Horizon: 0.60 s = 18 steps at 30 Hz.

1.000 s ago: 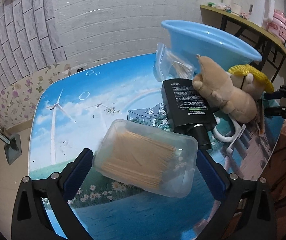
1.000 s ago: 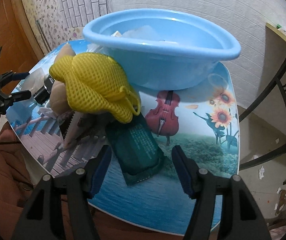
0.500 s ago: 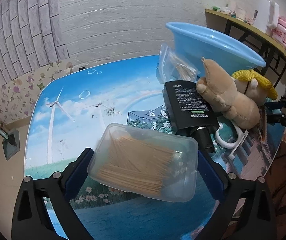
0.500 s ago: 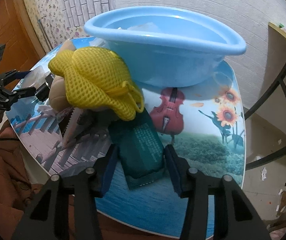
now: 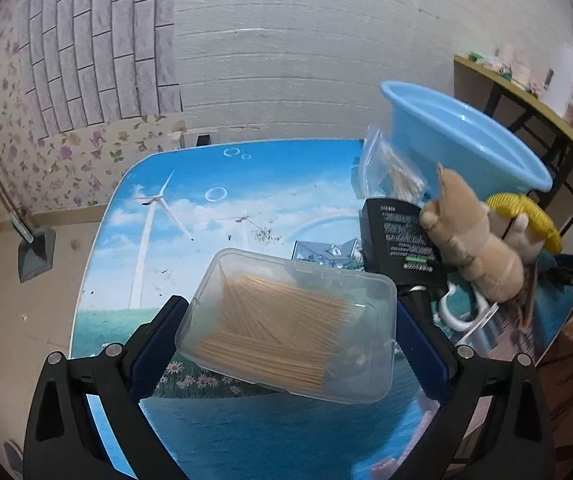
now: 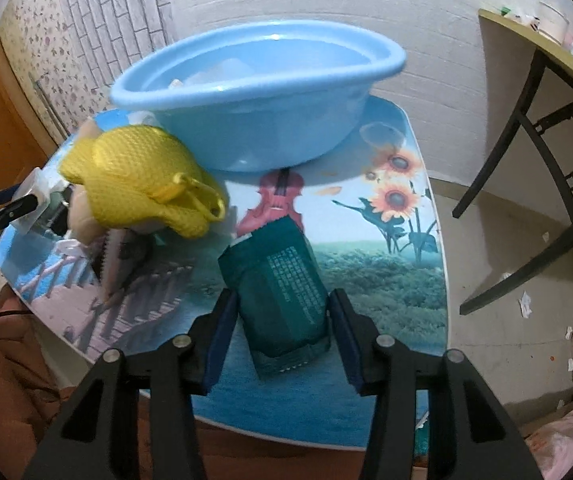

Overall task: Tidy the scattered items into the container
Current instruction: 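Grasp the clear toothpick box with the left gripper while the right grasps the green packet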

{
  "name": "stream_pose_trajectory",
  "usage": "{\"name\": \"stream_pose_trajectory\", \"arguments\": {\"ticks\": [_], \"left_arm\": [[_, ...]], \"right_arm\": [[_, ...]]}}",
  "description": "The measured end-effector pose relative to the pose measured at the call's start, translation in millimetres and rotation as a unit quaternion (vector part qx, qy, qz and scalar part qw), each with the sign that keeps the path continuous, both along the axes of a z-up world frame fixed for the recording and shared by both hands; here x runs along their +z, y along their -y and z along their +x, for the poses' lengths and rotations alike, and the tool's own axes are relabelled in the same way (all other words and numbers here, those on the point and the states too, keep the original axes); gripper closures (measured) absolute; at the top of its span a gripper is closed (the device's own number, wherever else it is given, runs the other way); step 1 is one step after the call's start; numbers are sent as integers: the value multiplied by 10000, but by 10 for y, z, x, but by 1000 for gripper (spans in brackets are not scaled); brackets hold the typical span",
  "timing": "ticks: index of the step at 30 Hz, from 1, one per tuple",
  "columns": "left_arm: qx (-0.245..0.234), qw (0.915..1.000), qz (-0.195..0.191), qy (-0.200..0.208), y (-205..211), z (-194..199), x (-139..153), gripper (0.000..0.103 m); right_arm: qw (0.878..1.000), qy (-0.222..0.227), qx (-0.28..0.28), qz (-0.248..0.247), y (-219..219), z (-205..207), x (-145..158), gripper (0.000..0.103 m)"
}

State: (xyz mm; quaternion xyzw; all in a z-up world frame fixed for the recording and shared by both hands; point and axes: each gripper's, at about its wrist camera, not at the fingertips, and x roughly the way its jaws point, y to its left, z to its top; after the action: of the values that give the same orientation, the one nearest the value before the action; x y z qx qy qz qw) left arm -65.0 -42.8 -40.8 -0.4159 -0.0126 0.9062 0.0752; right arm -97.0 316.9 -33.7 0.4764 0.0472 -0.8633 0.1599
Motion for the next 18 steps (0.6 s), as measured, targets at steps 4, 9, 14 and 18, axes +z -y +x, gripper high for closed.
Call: {"name": "stream_pose_trajectory", "arguments": {"ticks": [4,9,14,18], "left_arm": [[92,9999,42,-59,20,16,113,3],[122,9996,102,-217,16,52,288,3],[104,9993,107,-335,-24,61,438,3],[17,9989,153,-443,-68,70,556,3]], "right_arm": [[9999,-138,-6,20,-31,32,108,57],[9994,-347,-86,-16,-93,66,260,57],[9988,-326,-106,-348,-175,97,391,57],[9981,-427,-47,-434,-170,163,495,57]]}}
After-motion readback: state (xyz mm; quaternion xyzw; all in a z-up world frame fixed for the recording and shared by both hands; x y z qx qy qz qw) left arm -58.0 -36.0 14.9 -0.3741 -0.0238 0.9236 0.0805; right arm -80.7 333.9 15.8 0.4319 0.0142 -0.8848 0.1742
